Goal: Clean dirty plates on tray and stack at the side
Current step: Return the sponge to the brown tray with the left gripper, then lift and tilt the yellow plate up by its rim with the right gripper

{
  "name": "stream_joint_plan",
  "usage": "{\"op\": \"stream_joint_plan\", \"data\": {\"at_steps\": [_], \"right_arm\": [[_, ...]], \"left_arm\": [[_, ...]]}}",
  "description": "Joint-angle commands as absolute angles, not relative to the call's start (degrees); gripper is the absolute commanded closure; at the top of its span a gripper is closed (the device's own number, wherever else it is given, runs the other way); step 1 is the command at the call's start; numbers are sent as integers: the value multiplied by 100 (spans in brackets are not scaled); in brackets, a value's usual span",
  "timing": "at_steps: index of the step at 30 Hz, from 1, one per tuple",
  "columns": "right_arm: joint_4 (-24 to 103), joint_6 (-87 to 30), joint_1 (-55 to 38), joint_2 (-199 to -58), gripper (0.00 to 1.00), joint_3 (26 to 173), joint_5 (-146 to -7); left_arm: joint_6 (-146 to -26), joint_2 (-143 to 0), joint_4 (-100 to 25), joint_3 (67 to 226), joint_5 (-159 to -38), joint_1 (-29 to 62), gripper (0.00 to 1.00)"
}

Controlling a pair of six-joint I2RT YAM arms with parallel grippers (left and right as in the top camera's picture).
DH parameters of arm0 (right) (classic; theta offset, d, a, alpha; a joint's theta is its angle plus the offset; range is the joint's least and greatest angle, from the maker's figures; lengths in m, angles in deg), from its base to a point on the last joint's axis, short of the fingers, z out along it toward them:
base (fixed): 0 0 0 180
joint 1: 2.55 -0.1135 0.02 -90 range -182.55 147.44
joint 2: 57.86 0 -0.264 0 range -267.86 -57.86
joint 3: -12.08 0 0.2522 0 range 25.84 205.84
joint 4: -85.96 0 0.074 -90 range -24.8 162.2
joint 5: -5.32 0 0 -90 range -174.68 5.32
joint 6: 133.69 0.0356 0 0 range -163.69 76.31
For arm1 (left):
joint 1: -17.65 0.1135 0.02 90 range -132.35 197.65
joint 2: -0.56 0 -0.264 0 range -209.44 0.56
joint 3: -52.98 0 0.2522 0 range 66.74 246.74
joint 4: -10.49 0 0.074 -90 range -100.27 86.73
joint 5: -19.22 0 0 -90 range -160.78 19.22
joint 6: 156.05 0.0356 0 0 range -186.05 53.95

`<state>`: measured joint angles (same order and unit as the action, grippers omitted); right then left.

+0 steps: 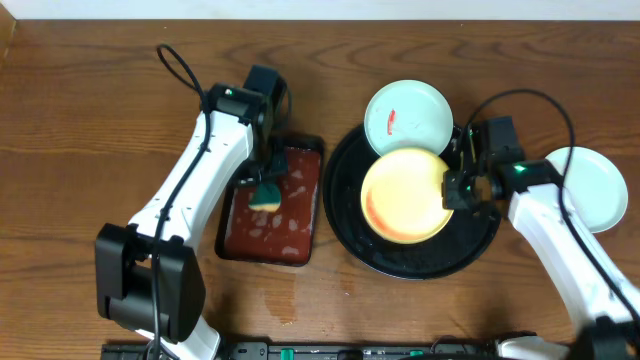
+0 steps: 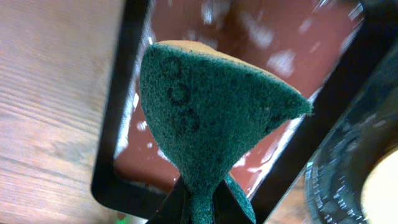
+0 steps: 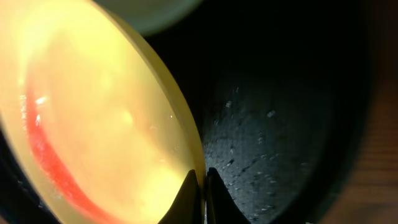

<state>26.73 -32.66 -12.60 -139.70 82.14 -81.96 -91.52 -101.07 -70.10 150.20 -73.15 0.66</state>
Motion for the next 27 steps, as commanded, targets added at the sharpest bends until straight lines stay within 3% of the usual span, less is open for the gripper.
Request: {"op": "stream_joint_plan", "data": {"at_steps": [1,8,10,16,20,27], "right_arm": [[2517,-3351,-1559,-13535,99,8404,-9109],[2478,-3504,-2276,-12875,99,8415,-10432],[2489,-3576,-2455,-12766,99,8415,-10705],[2614,-4409,-3072,-12652,99,8415,-11197],[2614,-4715,-3647,-12652,99,8415,-11669],[2611,-4722,-4464,-12652,99,8415,-12819]], "left_arm": [[-8743,-10122,-6971,14826,-7639,169,92],[-8617,-10059,-6931,14813,-7639,190,91],[-8619,-10059,-6914,14813,-7639,188,83],[-8617,-10032,-6914,14813,-7639,190,71],[-8621,-9829,-6933,14813,-7643,190,44],[-8621,-8975,-6988,14813,-7637,190,36]]}}
